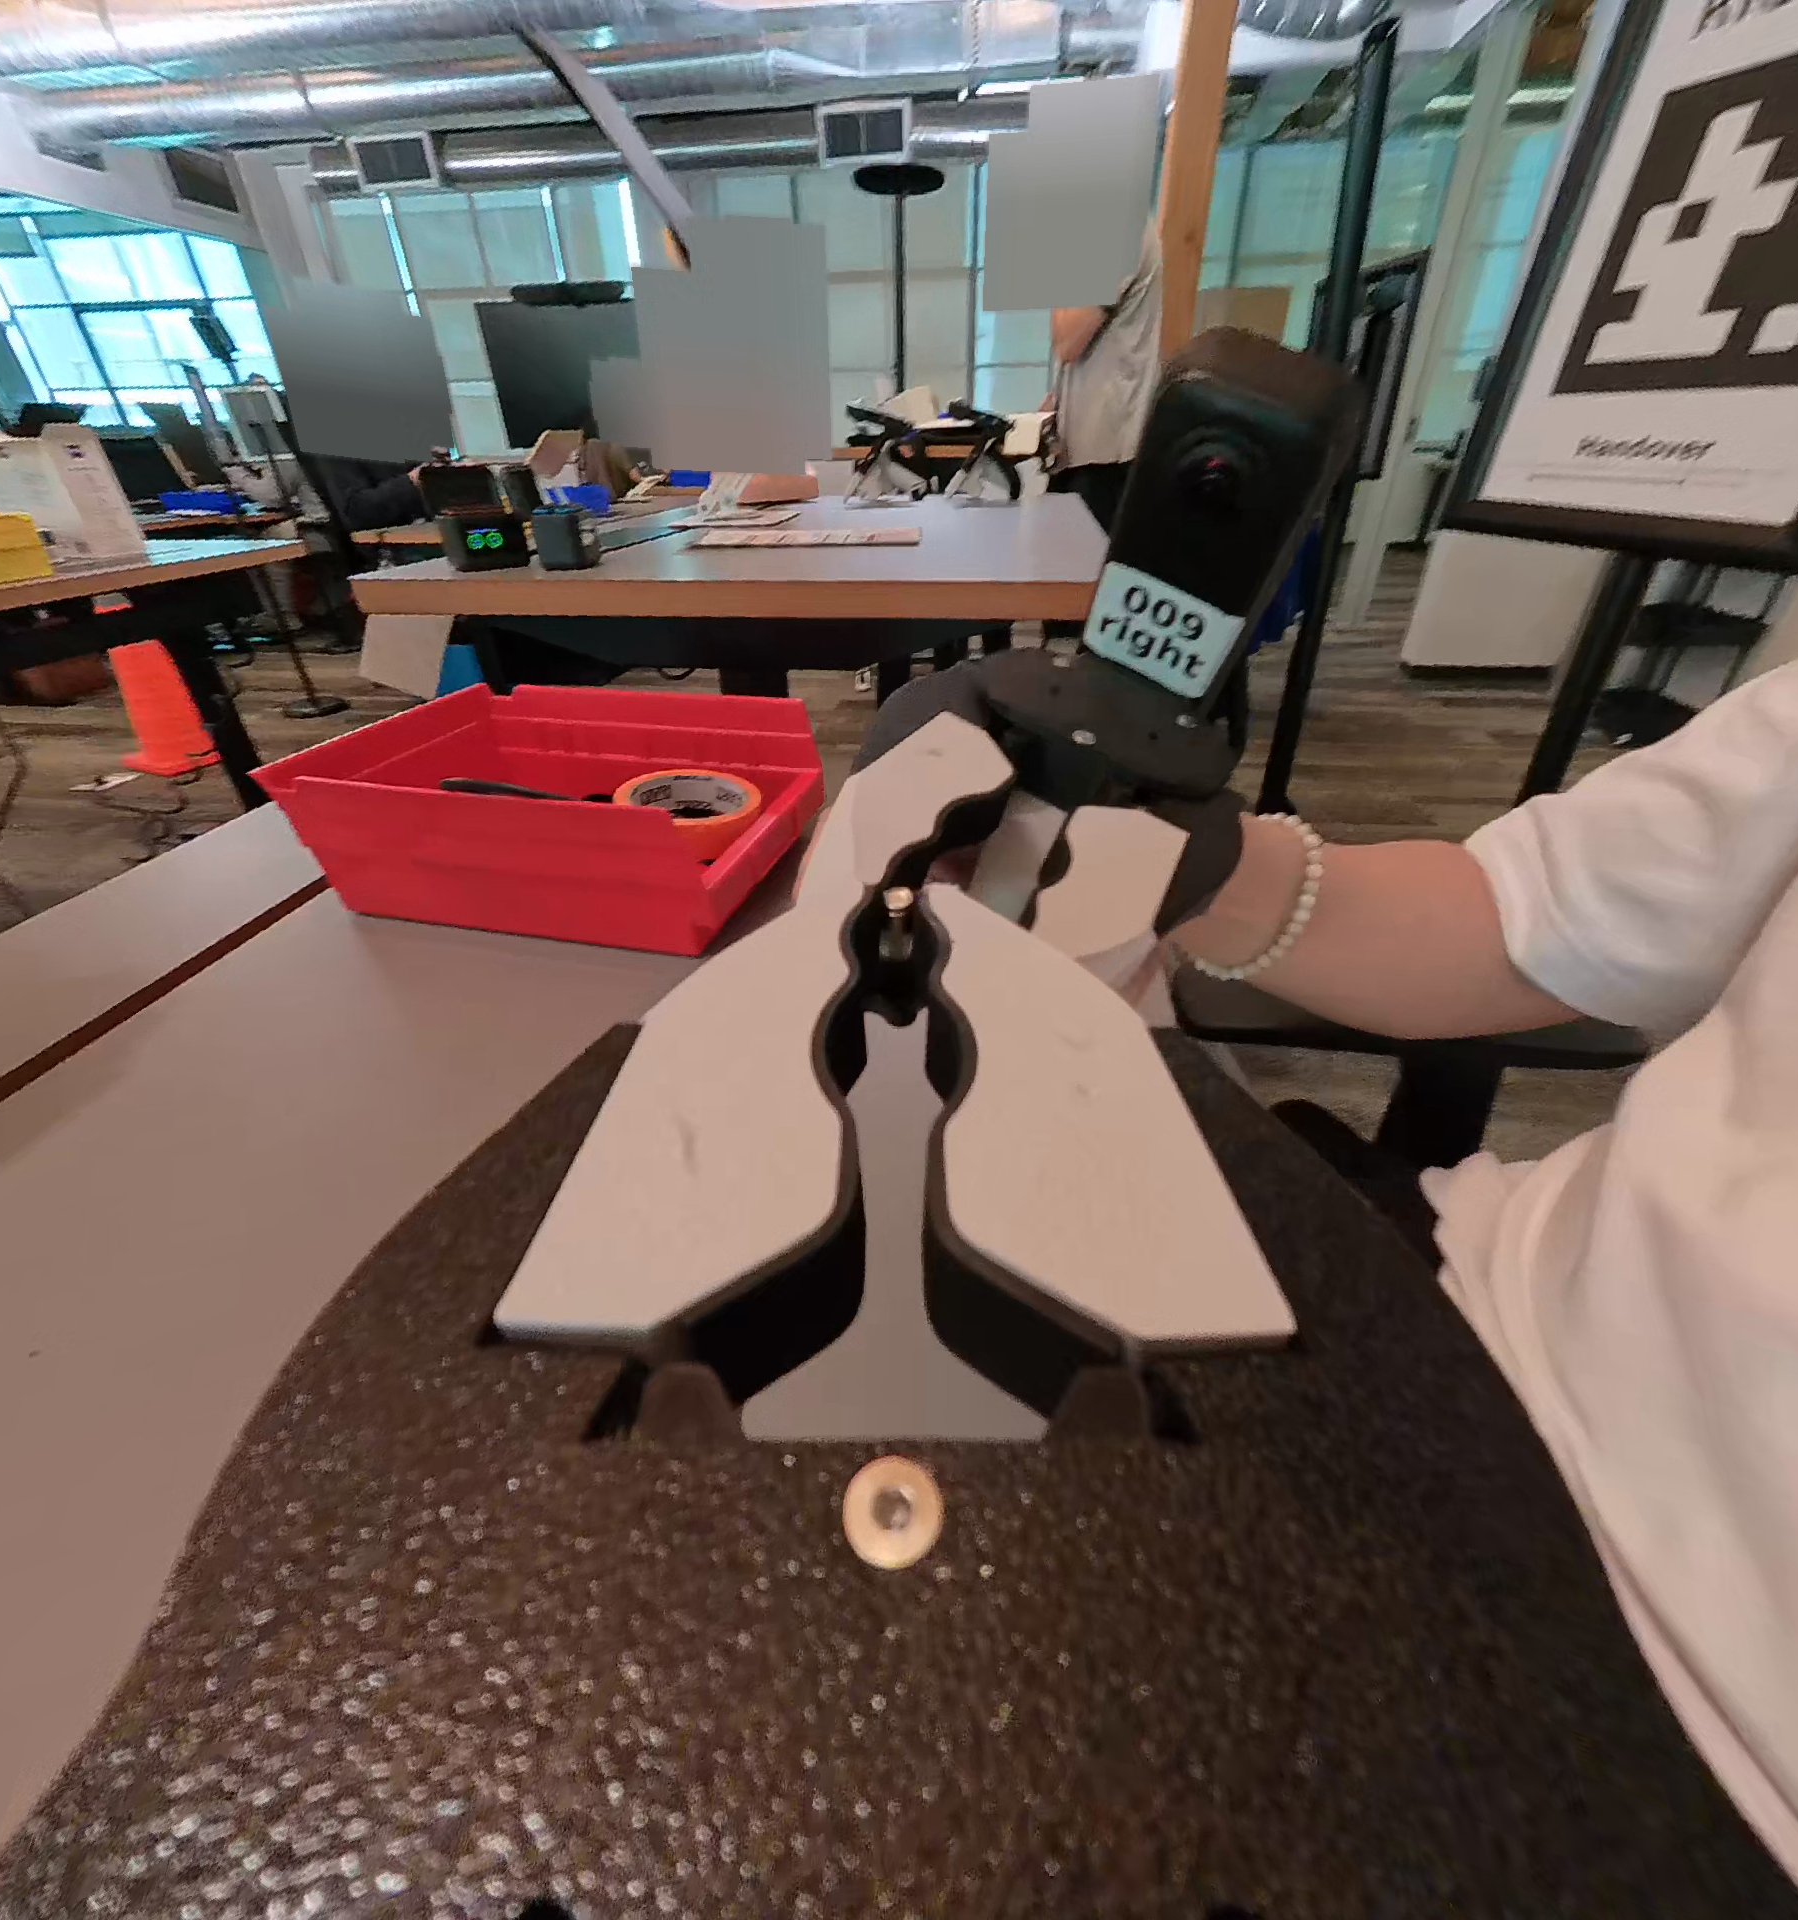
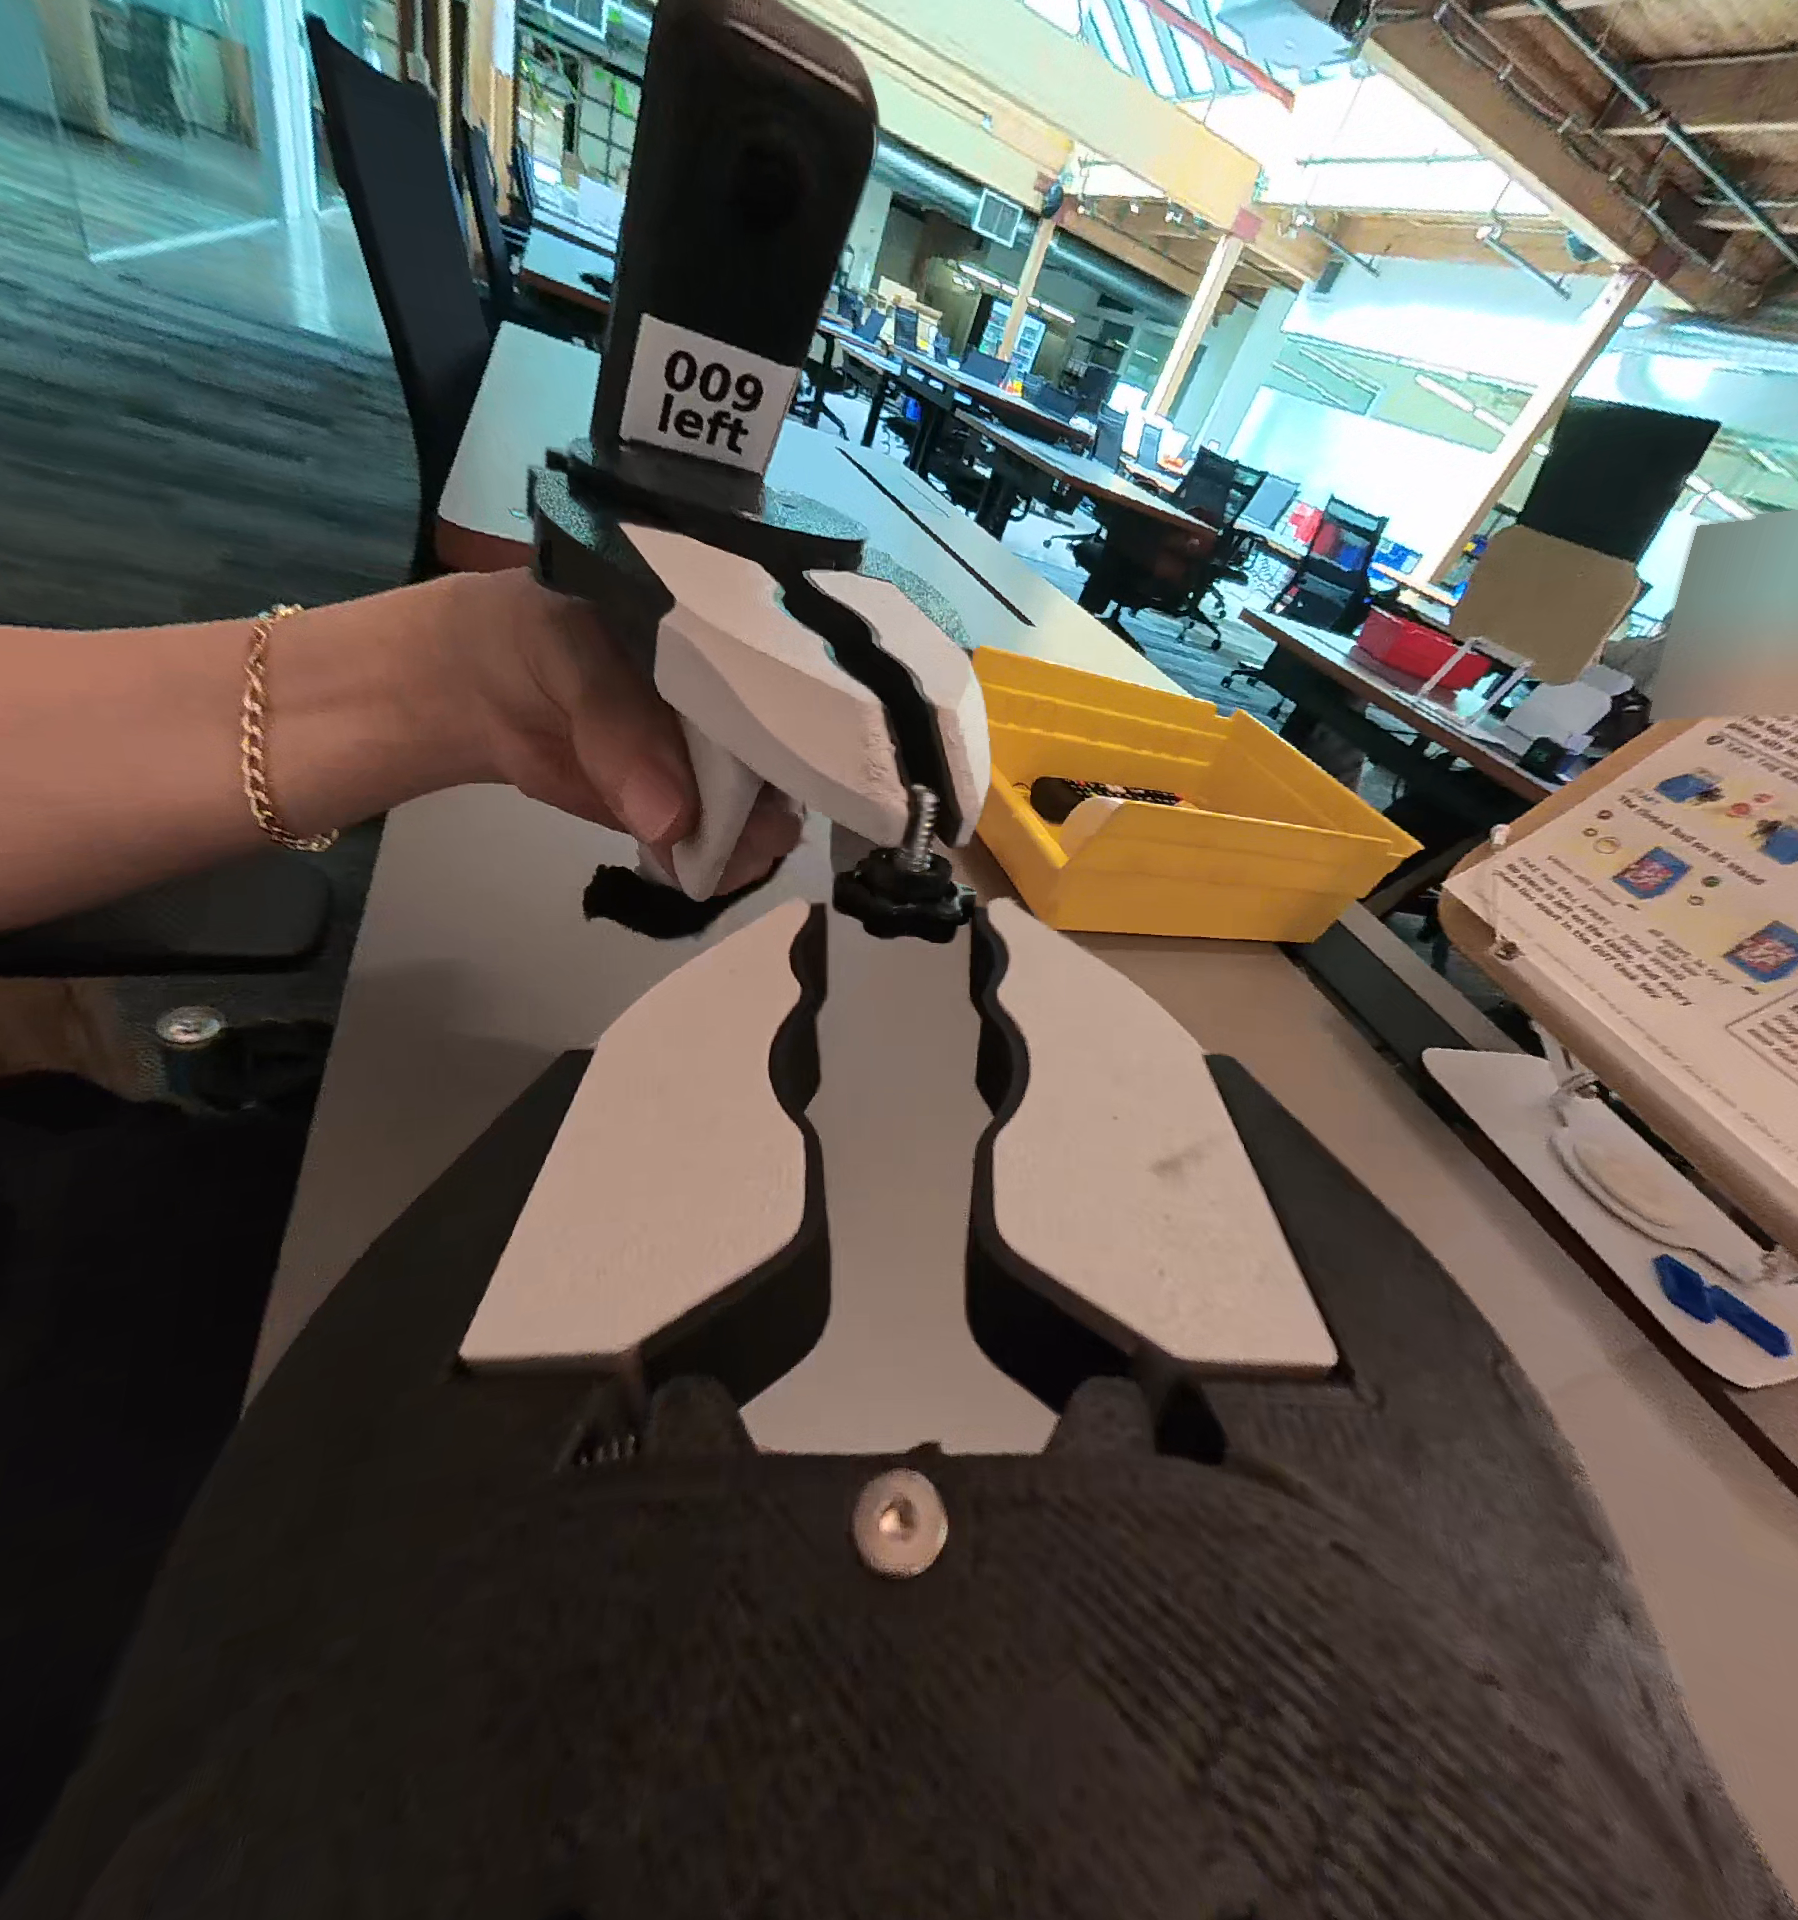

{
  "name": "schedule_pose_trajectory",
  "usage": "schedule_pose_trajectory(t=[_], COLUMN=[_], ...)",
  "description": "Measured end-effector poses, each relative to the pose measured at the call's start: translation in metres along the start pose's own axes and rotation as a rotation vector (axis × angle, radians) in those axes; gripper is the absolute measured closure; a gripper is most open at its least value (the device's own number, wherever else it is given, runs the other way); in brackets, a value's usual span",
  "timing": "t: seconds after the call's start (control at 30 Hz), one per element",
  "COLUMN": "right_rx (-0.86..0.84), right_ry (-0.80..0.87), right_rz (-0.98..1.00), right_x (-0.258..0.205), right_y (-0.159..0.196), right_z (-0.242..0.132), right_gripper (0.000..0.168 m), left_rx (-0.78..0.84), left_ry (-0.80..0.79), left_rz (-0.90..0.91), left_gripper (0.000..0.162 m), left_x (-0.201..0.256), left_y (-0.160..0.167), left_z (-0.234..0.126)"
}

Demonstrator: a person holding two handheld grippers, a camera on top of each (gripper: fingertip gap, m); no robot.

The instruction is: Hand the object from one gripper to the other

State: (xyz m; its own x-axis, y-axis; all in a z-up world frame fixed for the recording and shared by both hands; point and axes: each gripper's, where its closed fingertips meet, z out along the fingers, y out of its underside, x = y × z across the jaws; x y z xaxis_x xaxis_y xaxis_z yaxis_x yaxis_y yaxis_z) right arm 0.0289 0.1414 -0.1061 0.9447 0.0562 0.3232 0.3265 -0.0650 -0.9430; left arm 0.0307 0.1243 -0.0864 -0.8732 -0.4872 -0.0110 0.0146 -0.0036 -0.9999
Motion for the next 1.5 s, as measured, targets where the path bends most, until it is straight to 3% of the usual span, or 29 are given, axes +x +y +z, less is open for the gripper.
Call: schedule_pose_trajectory(t=[0.07,0.27,0.5,0.63,0.8,0.93,1.07,1.17,1.37,1.5], right_rx=[-0.024,-0.070,-0.013,0.050,0.060,0.026,0.025,0.023,0.003,-0.012], right_ry=[0.001,0.032,-0.106,-0.103,-0.030,-0.056,-0.221,-0.427,-0.695,-0.797], right_rz=[-0.013,-0.041,0.037,0.144,0.161,0.150,0.116,0.131,0.230,0.284], right_x=[-0.001,0.006,-0.008,-0.007,0.004,0.004,-0.014,-0.040,-0.076,-0.090], right_y=[0.004,0.010,0.006,-0.003,-0.006,-0.002,0.000,0.001,0.005,0.006], right_z=[0.001,0.001,-0.002,-0.002,-0.001,-0.003,-0.010,-0.022,-0.032,-0.037], right_gripper=[0.137,0.147,0.152,0.127,0.144,0.145,0.145,0.145,0.145,0.145], left_rx=[-0.018,-0.035,-0.040,-0.023,-0.011,-0.008,-0.047,-0.083,-0.093,-0.139], left_ry=[-0.028,-0.066,0.007,-0.087,-0.083,-0.071,0.058,0.187,0.448,0.495], left_rz=[0.022,0.031,0.092,0.140,0.122,0.098,0.081,0.076,0.052,0.096], left_gripper=[0.157,0.157,0.156,0.157,0.157,0.157,0.155,0.140,0.142,0.154], left_x=[-0.003,-0.006,0.007,-0.003,-0.001,-0.001,0.017,0.037,0.076,0.083], left_y=[0.003,0.005,0.004,0.000,-0.001,0.001,0.007,0.013,0.019,0.030], left_z=[0.002,0.006,0.006,0.008,0.013,0.014,0.012,0.008,0.000,-0.002])
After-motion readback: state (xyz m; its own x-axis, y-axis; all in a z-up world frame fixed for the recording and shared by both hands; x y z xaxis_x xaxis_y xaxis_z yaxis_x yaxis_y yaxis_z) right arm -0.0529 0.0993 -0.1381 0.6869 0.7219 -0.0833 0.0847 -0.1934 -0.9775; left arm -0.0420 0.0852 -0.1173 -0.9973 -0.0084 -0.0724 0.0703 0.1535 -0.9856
